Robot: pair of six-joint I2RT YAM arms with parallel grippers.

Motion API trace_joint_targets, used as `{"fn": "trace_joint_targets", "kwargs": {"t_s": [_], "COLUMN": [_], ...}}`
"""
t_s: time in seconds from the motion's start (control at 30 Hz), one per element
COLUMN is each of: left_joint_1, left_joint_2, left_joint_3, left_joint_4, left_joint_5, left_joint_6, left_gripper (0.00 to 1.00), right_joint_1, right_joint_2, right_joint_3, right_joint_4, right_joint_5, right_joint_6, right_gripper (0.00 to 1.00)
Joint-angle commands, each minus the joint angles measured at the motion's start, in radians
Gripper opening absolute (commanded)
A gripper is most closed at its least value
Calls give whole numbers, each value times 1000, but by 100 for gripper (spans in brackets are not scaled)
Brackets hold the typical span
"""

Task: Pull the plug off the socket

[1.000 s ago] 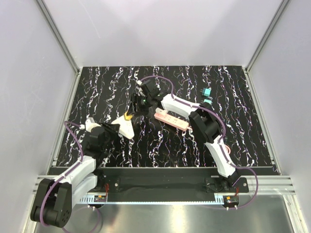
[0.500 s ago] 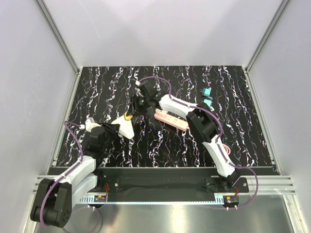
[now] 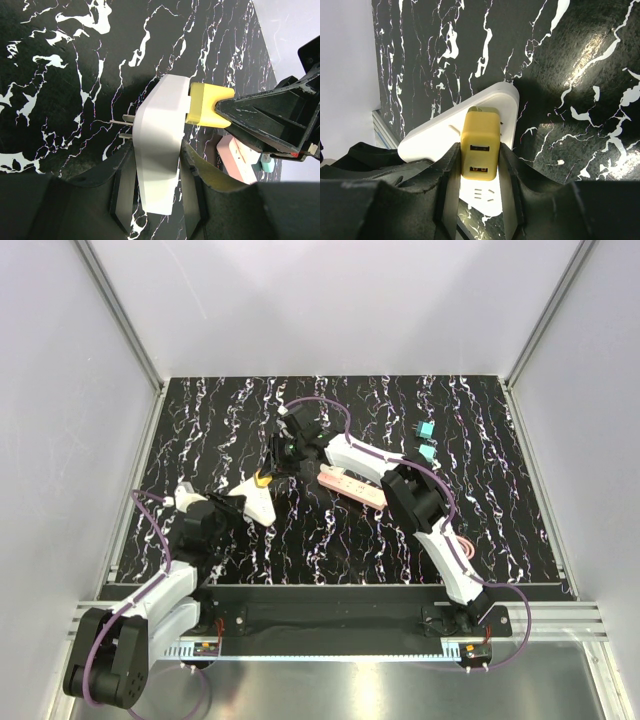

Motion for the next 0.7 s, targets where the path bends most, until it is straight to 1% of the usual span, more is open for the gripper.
{"fn": "trace_joint_targets", "kwargs": {"t_s": [0.0,0.07,0.1,0.23,0.47,0.67], "left_joint_1": [3,3,3,3,3,3], "left_joint_2": [22,22,23,31,26,23], "left_joint_3": [-14,-13,-11,-6,-8,-6], "left_joint_4": [-149,-152,-153,-157,-155,-164], "left_joint_5": [-22,-24,-24,-25,-27,-30], "left_joint_6": [61,58,58,56,56,50], "left_gripper": [0,0,0,0,0,0], "right_joint_1": [20,20,20,20,20,20], "right_joint_2": [-6,-18,-21,-41,-76,-102], "right_joint_3": [39,44,45,54,71,94], "right_joint_4": [-16,-28,-33,-59,-123,-166], "right_joint_5": [41,57,61,91,175,210], "right_joint_6": [9,8,6,-8,-49,-61], "right_gripper": [24,19,12,0,0,0]}}
